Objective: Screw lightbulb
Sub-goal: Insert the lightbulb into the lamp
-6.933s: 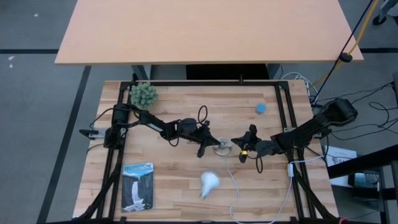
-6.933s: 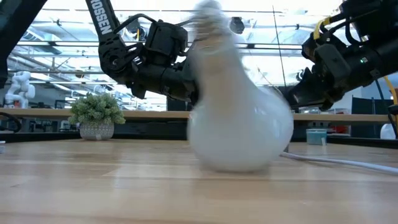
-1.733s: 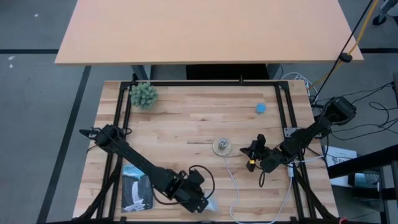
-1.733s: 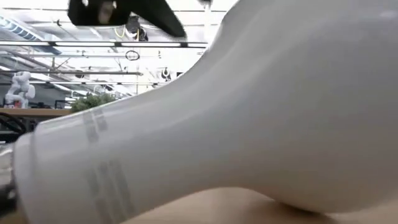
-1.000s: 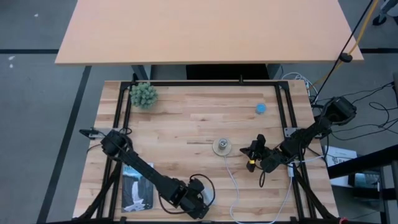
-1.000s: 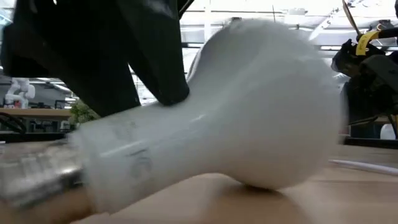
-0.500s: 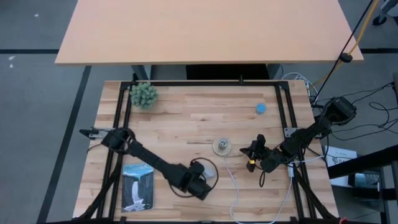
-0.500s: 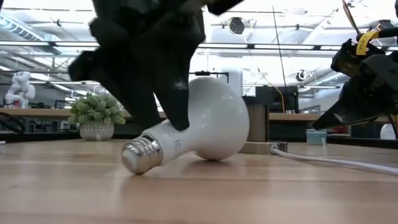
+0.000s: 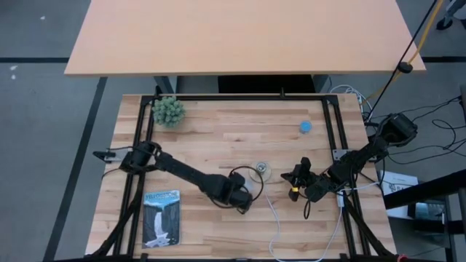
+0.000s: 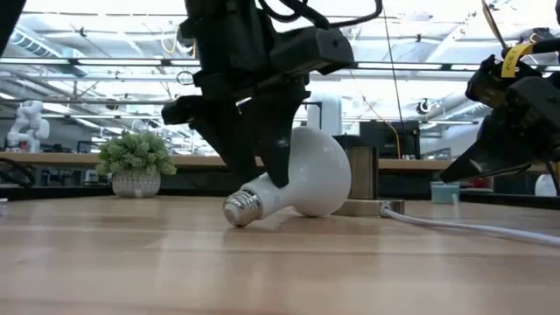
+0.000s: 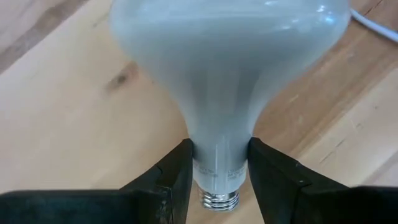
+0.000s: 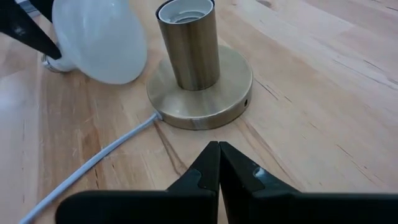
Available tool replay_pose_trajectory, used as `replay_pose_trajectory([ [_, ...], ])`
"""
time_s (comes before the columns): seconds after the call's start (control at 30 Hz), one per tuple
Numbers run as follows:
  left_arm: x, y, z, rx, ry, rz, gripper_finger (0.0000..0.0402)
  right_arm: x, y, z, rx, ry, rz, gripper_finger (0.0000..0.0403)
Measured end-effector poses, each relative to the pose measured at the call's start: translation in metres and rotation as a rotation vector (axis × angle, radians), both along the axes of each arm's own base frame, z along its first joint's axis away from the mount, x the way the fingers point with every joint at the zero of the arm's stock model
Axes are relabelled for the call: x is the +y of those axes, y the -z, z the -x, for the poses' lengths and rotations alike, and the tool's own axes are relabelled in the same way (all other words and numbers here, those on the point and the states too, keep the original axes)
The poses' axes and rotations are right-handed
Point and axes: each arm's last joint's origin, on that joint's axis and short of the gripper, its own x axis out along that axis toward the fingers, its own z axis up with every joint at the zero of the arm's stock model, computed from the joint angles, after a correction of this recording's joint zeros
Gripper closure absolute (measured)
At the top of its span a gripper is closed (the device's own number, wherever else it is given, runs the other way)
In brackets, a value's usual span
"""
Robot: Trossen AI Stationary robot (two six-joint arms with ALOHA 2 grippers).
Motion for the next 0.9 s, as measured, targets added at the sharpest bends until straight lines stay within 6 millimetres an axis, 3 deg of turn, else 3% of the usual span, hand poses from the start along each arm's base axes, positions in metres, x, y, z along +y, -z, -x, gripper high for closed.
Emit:
replay_pose_trajectory([
  [0.27, 0.0058, 0.0004, -0.0012, 0.019, 0.037, 0.019, 0.0255, 0.0004, 0.0003, 0.0000, 0.008, -0.012, -0.007, 0.0403],
  [0.9, -0.0013, -0.0037, -0.0061, -0.067, 0.024, 0.044, 0.0252, 0.0004, 0.0003, 0.0000, 0.009, -0.012, -0.008, 0.0403],
])
